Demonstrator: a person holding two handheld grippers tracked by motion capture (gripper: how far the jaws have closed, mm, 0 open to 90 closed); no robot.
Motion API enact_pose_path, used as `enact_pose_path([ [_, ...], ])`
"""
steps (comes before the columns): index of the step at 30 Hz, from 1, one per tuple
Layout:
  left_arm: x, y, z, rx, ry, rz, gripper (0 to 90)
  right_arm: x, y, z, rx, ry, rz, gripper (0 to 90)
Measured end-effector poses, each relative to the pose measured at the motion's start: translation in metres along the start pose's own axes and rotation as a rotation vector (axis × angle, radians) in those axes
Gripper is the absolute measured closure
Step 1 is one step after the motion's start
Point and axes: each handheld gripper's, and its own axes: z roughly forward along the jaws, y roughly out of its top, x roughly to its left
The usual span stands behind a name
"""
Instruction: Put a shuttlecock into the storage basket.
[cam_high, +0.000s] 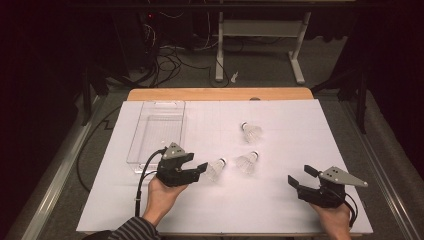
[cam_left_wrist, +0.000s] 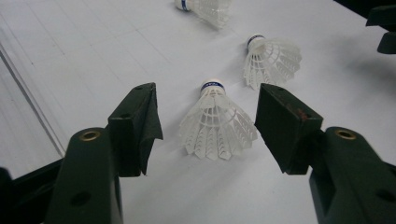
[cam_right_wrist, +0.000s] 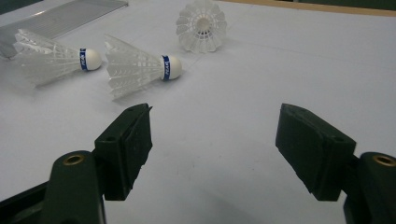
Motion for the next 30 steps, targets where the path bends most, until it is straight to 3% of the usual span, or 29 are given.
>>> enact_pose_path([
  [9,0.000,0.003,0.008,0.085,0.061,0.028,42.3,0.000,0.000,0.000,0.003,-0.001,-0.001,27.9],
  [23,-0.002,0.003,0.024,0.261,0.143,0.132,47.9,0.001,0.000,0.000,0.007,-0.003,-0.006,28.1],
  [30,0.000,0.001,0.031,0.305,0.163,0.150,51.2,0.000,0.000,0.001,0.007,-0.003,-0.007,28.1],
])
